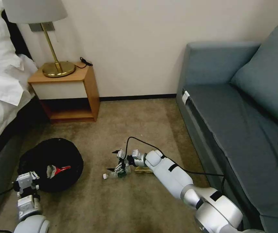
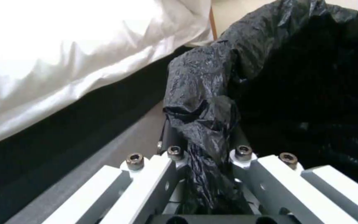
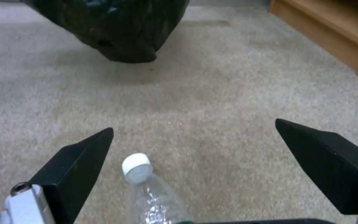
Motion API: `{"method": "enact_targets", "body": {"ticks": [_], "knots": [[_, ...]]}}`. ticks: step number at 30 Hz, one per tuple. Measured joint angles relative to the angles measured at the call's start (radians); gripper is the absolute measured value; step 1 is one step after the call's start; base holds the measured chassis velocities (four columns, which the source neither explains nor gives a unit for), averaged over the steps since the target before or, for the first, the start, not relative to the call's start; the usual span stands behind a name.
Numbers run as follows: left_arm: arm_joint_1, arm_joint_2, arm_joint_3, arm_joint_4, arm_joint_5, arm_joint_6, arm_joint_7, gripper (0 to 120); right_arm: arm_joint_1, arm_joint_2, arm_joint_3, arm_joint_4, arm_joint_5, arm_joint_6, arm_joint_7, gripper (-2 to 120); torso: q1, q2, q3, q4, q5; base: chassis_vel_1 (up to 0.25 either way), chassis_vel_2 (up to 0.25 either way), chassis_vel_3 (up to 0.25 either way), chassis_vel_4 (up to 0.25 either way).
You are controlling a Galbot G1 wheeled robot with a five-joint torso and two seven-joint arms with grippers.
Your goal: Pick up the trash bin, then pick up the garbage on the floor and place it into the trash bin.
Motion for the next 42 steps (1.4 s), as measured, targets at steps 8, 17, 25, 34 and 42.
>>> {"method": "enact_targets", "body": {"ticks": [8,17,25,34,42], "knots": [[0.000,0.000,0.000,0.001,-0.001,0.000,0.000,7,-0.006,0.000,-0.001,-0.005,-0.015,0.001,-0.008,100,0.000,0.000,0.000,0.0000,0.0000,0.000,0.000,0.000,0.000],[-0.001,0.001,0.001,0.001,-0.001,0.000,0.001,7,-0.013,0.000,-0.001,-0.002,-0.023,0.002,-0.014,100,0.000,0.000,0.000,0.0000,0.0000,-0.013,0.018,0.016,-0.013],[0.001,0.005,0.001,-0.003,-0.001,0.002,0.001,7,-0.014,0.000,-0.001,0.000,-0.037,0.002,-0.024,100,0.000,0.000,0.000,0.0000,0.0000,-0.033,0.039,0.029,-0.032],[0.009,0.016,-0.007,-0.011,-0.005,0.002,0.001,7,0.004,0.000,-0.005,-0.020,-0.080,-0.009,-0.053,100,0.000,0.000,0.000,-0.0001,0.0000,0.000,0.000,0.000,0.000],[0.018,0.026,-0.014,-0.019,-0.011,0.006,0.001,7,-0.008,-0.009,-0.066,0.044,-0.089,-0.056,-0.109,100,0.000,0.000,0.000,0.0001,0.0000,0.000,0.000,0.000,0.000]]}}
